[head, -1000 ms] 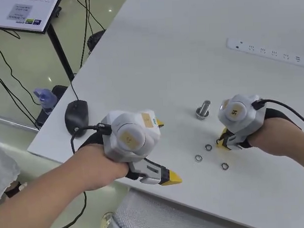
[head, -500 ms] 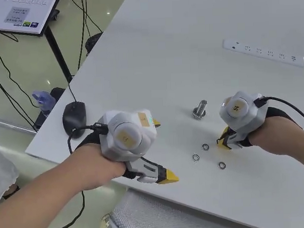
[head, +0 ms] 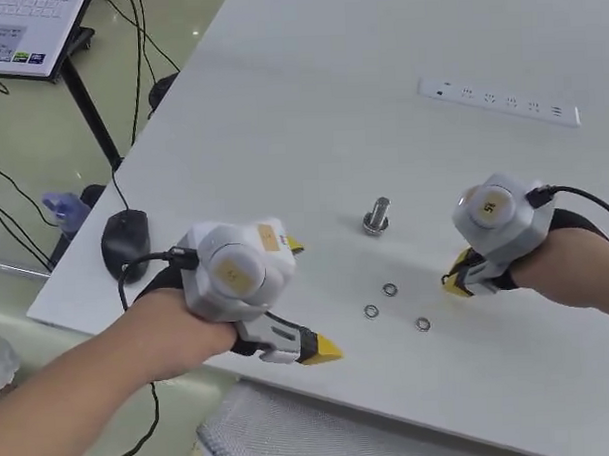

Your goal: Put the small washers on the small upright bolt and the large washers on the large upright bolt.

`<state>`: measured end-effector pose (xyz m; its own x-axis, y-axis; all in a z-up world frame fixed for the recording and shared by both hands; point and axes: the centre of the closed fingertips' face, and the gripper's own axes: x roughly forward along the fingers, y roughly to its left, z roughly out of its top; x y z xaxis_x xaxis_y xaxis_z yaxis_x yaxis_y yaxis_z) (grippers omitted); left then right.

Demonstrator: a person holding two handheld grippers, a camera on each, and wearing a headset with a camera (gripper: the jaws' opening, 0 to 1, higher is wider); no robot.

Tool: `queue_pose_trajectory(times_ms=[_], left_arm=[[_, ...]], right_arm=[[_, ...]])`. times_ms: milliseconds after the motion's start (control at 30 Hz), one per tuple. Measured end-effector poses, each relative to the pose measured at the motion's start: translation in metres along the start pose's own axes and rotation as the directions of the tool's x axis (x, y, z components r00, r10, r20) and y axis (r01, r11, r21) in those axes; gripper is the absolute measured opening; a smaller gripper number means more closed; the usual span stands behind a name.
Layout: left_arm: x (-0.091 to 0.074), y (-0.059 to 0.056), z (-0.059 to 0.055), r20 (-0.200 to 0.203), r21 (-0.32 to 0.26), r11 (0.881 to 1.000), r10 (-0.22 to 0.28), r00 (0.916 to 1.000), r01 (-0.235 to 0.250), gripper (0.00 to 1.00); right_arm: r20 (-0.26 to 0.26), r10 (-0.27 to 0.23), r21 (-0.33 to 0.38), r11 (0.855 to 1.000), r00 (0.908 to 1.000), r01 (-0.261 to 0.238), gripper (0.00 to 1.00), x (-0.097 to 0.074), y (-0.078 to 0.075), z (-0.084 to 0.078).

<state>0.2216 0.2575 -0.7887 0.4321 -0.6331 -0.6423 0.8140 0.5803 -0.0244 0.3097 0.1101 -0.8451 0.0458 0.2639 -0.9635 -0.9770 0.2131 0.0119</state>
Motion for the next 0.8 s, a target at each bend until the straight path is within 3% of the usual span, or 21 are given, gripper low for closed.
queue_pose_trajectory(times_ms=[300, 567, 800], left_arm=[[0.003, -0.001, 0.005, 0.005, 0.000, 1.000, 0.001, 1.0000, -0.001, 0.80], [0.007, -0.004, 0.006, 0.000, 0.000, 1.000, -0.003, 1.0000, 0.003, 0.80], [0.008, -0.005, 0.007, -0.009, 0.009, 1.000, -0.008, 0.9999, 0.008, 0.80]], right_arm=[[0.005, -0.014, 0.051, 0.999, 0.9999, 0.014, 0.13, -0.016, -0.005, -0.022], [-0.014, -0.034, 0.102, 0.994, 0.9993, 0.035, 0.13, -0.027, -0.021, -0.048], [-0.011, -0.059, 0.132, 0.989, 0.9982, 0.060, 0.13, -0.038, -0.040, -0.054]])
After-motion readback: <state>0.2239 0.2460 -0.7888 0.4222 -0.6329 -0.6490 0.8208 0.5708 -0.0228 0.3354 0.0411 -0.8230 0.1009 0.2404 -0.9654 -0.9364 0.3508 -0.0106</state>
